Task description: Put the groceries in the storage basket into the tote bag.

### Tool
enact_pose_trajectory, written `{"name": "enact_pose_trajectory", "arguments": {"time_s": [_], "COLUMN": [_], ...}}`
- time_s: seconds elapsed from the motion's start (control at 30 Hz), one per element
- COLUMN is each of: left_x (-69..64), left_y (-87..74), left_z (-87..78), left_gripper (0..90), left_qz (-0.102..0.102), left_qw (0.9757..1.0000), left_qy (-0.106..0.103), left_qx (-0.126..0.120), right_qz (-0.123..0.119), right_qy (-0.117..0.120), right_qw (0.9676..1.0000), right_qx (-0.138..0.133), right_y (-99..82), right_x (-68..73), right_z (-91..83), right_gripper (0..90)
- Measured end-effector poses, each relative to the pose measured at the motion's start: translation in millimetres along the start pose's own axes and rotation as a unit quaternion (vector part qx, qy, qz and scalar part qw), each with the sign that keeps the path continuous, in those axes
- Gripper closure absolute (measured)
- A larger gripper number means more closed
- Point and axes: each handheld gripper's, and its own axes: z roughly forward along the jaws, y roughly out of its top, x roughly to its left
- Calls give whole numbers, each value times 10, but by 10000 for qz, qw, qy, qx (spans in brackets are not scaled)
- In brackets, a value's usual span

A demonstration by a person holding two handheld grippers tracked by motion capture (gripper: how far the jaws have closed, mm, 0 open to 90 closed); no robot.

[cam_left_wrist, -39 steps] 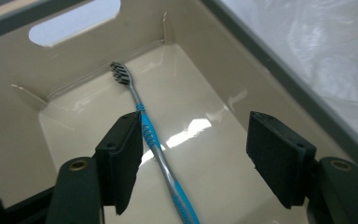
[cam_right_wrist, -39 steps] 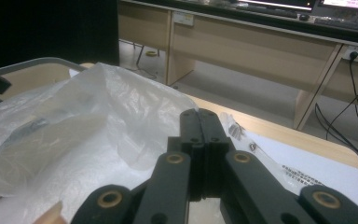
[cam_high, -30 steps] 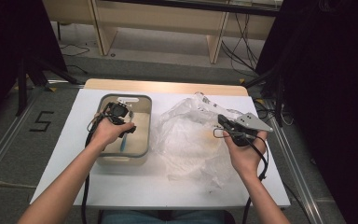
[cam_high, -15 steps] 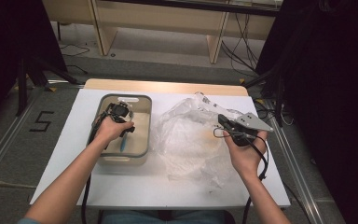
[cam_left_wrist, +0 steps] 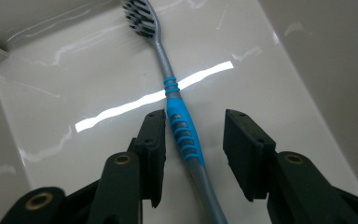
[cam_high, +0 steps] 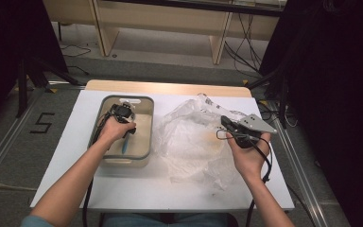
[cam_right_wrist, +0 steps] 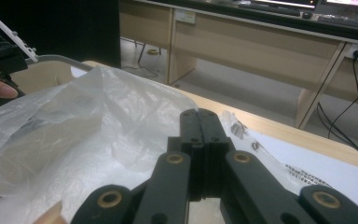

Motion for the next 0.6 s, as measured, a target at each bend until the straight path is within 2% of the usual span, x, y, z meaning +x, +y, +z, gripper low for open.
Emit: {"name": "enact_pose_trajectory", "arguments": {"time_s": [0.6], "left_x": [-9], "left_y": [47], "left_z": [52], "left_gripper": [677], "left_qz": [-46], "left_qw": [9998], "left_qy": [132], "left_qx": [164], "right_qz": [-17], "right_qy": [16], "right_qw": [10000], "right_qx": [8], "right_y": [-1], "right_x": [3], "right_z": [-3], "right_gripper": [900]}}
